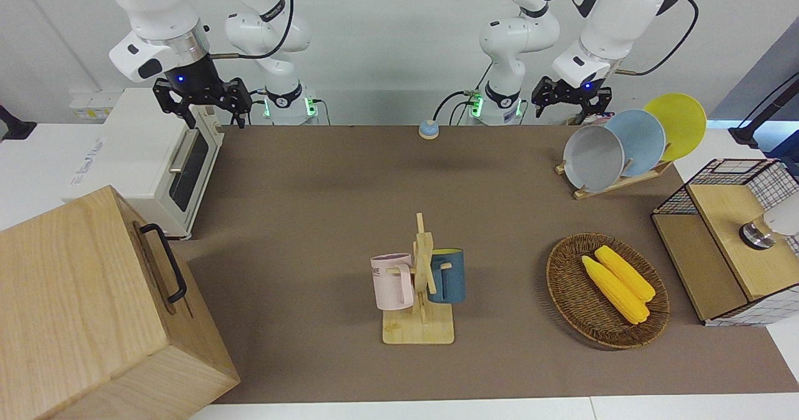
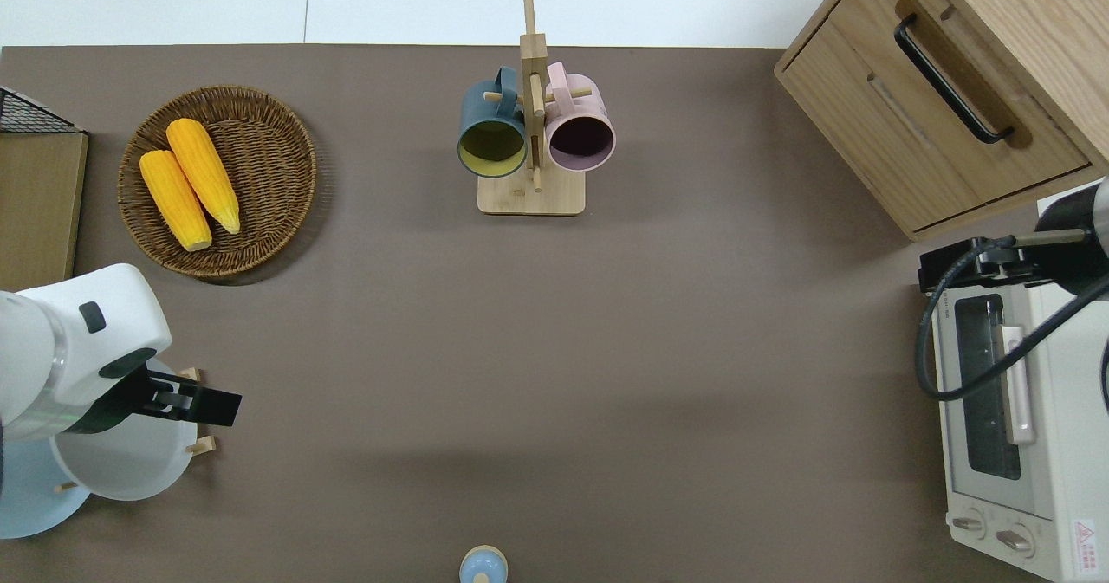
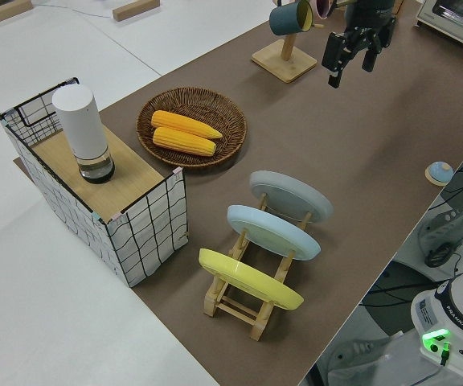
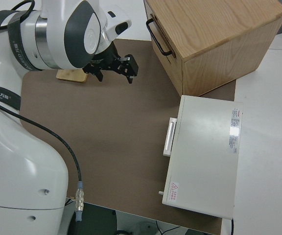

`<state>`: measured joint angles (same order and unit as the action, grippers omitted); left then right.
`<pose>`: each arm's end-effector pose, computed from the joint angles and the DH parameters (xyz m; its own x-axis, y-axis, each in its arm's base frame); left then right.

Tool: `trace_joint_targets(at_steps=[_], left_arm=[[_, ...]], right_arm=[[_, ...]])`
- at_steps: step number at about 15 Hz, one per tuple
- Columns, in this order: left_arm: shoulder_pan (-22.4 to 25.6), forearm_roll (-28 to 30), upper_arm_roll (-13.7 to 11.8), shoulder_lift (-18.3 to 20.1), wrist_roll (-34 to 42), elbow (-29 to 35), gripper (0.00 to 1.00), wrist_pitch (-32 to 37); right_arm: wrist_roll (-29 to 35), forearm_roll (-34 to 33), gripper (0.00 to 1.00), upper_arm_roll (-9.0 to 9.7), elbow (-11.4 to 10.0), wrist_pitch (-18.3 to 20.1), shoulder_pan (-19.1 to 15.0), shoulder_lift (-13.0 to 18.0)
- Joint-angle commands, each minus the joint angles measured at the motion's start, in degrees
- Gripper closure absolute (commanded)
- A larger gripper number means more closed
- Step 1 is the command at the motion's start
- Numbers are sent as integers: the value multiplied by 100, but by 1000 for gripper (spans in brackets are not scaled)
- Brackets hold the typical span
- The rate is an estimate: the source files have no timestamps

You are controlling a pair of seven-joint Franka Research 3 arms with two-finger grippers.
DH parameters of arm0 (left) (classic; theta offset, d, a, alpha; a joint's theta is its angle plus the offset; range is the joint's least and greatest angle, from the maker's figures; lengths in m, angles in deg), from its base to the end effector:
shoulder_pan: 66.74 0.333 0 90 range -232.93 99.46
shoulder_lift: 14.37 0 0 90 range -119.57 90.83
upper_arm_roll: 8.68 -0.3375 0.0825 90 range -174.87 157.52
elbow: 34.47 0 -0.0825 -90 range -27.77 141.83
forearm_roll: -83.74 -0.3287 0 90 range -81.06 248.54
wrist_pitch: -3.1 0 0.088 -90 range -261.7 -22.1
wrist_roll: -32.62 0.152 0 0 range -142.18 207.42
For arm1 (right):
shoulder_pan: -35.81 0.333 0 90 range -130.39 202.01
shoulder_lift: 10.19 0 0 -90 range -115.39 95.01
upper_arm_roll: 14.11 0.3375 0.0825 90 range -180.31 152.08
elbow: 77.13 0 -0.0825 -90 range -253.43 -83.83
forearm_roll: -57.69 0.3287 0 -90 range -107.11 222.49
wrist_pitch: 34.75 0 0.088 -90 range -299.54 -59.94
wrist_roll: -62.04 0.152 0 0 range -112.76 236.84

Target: Pick gray plate from low plate rack and place it on table with left arm

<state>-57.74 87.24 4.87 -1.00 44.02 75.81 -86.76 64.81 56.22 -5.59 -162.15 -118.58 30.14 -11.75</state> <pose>0.4059 -0.0514 0.5580 0.9570 -0.2617 -0.1250 -0.2597 -0.9652 0.0317 0.4950 0.0194 0.6142 0.9989 -0.0013 -0.0466 -0.0002 -0.9997 0.0239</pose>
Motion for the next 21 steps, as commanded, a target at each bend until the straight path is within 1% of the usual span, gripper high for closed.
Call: trace_joint_targets(at_steps=[1,10,12,14,17,21], left_arm=[[-73,1,7,139,-33,160,2,-128],[-21,1,-1,166,-24,196,2,-85],[14,1,-80,166,-15,196,2,-85],[32,1,-220,166,-15,204,2,-85],[41,-25,-300,166,2,204,2,-85],[50,-253,-563,157,423,213,2,-85]], right_arm=[[22,24,17,17,29,34,-13,-11],[22,24,17,17,29,34,-13,-11],[22,24,17,17,29,34,-13,-11],[22,16,17,17,29,34,-13,-11],[22,24,17,17,29,34,-13,-11],[22,24,17,17,29,34,-13,-11]])
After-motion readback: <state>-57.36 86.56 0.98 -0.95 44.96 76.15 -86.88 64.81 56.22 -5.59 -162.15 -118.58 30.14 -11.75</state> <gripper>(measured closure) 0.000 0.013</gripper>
